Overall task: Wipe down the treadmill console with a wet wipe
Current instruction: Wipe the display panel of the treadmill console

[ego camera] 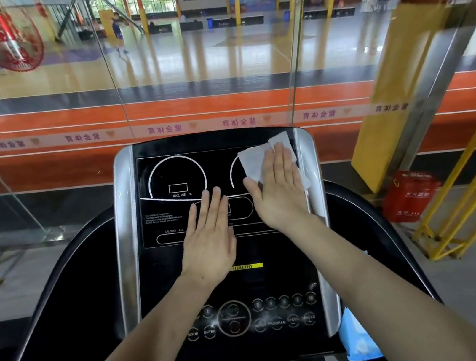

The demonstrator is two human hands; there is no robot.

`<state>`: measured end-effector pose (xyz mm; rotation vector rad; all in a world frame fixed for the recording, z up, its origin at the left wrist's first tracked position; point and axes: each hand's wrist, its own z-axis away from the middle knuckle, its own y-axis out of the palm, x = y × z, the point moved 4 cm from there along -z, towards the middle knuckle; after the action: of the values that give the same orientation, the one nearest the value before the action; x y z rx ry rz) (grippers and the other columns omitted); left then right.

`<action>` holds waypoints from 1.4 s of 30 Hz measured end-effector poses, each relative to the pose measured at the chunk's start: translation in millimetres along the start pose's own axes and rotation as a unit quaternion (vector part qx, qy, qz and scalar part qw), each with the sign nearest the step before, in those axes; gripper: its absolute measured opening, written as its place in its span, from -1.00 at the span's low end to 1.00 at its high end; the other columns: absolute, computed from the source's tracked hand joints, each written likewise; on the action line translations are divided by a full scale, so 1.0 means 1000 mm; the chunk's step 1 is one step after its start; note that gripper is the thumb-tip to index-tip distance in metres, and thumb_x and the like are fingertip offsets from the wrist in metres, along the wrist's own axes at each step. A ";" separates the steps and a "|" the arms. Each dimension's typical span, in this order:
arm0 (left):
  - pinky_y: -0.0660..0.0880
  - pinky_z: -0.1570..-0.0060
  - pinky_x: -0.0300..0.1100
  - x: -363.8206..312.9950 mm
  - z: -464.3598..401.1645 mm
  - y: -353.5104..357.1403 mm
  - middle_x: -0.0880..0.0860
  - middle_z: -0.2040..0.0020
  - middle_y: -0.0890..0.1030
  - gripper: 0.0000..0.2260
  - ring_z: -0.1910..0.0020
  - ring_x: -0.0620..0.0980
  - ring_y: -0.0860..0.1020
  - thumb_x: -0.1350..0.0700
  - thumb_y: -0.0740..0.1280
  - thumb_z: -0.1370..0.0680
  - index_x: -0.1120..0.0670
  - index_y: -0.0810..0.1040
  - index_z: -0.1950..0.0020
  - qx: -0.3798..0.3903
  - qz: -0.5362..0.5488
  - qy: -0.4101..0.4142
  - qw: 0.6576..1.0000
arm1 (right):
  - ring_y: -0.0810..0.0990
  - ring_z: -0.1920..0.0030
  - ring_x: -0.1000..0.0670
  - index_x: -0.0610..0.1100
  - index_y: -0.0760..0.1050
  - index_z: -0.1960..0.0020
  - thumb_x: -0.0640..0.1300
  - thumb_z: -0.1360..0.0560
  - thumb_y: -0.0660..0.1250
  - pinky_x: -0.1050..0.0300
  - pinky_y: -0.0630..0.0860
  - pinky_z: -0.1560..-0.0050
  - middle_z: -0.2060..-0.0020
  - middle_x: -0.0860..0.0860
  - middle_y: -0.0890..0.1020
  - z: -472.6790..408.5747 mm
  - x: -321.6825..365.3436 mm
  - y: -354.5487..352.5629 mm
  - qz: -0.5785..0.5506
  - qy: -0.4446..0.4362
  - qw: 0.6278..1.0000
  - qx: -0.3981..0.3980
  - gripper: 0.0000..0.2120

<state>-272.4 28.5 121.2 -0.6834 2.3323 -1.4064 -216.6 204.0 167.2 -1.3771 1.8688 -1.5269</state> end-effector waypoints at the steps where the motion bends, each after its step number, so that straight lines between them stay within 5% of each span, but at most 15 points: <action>1: -0.02 -0.64 0.15 0.001 -0.002 -0.002 0.14 -0.70 -0.08 -0.43 -0.68 0.08 -0.19 0.01 -0.01 -0.69 0.19 0.04 -0.68 -0.004 0.000 0.003 1.000 | -0.40 -0.59 -0.09 -0.20 -0.34 -0.62 0.31 -0.66 -0.17 -0.05 -0.33 -0.59 -0.61 -0.15 -0.30 -0.008 0.003 -0.003 -0.009 0.010 1.000 -0.013 -0.21; 10: 0.03 -0.62 0.18 0.041 0.000 -0.011 0.15 -0.70 -0.05 -0.42 -0.68 0.11 -0.15 -0.02 -0.04 -0.69 0.20 0.06 -0.67 -0.014 -0.029 0.009 0.999 | -0.38 -0.59 -0.16 -0.06 -0.30 -0.64 0.26 -0.69 -0.17 -0.18 -0.29 -0.59 -0.62 -0.15 -0.28 -0.008 0.021 0.010 0.035 0.005 0.997 -0.062 -0.33; 28: 0.06 -0.61 0.19 0.173 0.071 -0.039 0.12 -0.70 0.00 -0.42 -0.68 0.10 -0.08 0.03 -0.01 -0.66 0.18 0.05 -0.68 -0.030 -0.025 -0.076 0.996 | -0.35 -0.61 -0.08 -0.05 -0.22 -0.66 0.20 -0.70 -0.18 -0.16 -0.22 -0.60 -0.64 -0.05 -0.21 -0.030 0.201 0.064 0.105 -0.226 0.968 0.004 -0.38; 42: 0.03 -0.62 0.18 0.144 0.094 -0.028 0.17 -0.70 -0.02 -0.45 -0.68 0.10 -0.11 -0.01 -0.03 -0.71 0.19 0.08 -0.67 -0.012 -0.006 -0.073 0.997 | -0.28 -0.63 -0.02 -0.02 -0.18 -0.66 0.13 -0.74 -0.08 -0.17 -0.05 -0.61 -0.65 0.04 -0.16 0.081 0.137 0.083 0.124 -0.313 0.938 0.085 -0.43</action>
<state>-337.7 -131.5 98.2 -0.7808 2.2388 -1.2888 -255.1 40.4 103.9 -1.2891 1.4079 -0.9442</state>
